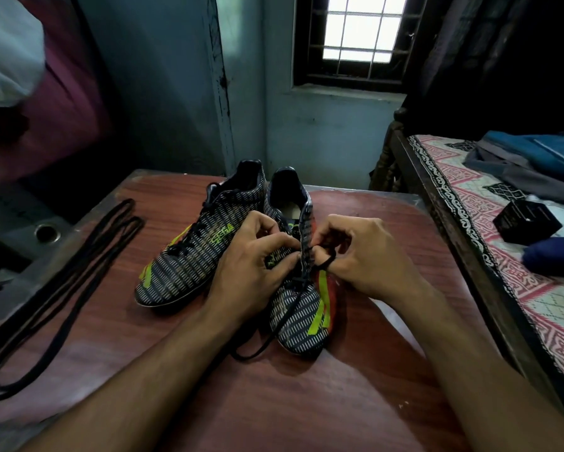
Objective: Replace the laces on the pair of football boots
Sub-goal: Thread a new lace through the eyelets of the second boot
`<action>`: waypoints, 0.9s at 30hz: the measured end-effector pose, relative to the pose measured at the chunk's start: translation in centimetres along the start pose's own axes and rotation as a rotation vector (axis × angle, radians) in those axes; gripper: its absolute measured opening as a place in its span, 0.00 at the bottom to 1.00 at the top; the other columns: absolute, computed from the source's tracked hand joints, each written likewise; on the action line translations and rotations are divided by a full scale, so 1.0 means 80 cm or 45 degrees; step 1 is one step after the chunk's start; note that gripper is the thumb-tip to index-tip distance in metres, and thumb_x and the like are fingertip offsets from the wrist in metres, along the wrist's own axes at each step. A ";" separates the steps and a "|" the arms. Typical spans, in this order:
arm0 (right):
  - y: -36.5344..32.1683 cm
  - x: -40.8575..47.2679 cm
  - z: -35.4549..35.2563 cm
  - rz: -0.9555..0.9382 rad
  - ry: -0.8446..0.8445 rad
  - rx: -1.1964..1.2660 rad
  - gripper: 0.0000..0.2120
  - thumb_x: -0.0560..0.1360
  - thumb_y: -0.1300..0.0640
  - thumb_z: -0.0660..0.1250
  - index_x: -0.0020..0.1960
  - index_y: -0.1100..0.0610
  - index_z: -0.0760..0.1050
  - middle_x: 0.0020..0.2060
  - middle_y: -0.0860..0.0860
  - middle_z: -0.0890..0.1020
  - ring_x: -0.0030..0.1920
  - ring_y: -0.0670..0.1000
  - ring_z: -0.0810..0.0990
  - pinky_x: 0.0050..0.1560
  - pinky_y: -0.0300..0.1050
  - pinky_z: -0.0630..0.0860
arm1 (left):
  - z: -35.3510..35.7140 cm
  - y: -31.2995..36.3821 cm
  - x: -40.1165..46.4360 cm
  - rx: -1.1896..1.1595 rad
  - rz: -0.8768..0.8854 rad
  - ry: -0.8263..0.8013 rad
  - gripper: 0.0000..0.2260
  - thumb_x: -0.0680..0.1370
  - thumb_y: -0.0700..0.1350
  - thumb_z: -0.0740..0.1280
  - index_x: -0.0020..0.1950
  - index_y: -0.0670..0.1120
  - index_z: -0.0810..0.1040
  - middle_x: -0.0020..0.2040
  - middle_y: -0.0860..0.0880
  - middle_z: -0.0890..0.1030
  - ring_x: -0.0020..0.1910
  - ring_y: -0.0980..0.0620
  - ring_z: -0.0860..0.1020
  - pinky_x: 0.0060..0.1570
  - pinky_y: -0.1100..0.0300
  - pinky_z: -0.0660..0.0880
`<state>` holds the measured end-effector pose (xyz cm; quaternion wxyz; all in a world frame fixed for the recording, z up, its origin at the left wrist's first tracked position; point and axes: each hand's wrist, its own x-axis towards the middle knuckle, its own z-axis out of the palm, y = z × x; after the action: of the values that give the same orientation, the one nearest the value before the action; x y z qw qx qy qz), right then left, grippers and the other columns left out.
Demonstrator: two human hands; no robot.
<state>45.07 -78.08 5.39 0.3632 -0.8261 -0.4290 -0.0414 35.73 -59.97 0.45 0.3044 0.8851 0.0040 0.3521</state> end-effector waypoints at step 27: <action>0.014 0.003 0.005 0.078 -0.117 0.295 0.20 0.65 0.34 0.75 0.46 0.48 0.83 0.37 0.44 0.85 0.38 0.43 0.82 0.39 0.31 0.73 | -0.033 0.022 0.034 -0.663 -0.467 0.246 0.06 0.88 0.45 0.54 0.52 0.53 0.65 0.58 0.52 0.84 0.31 0.45 0.84 0.28 0.52 0.77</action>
<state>45.95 -78.07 4.59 0.4374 -0.7922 -0.4215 0.0575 35.73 -59.38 4.58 0.5769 0.7246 0.1019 0.3629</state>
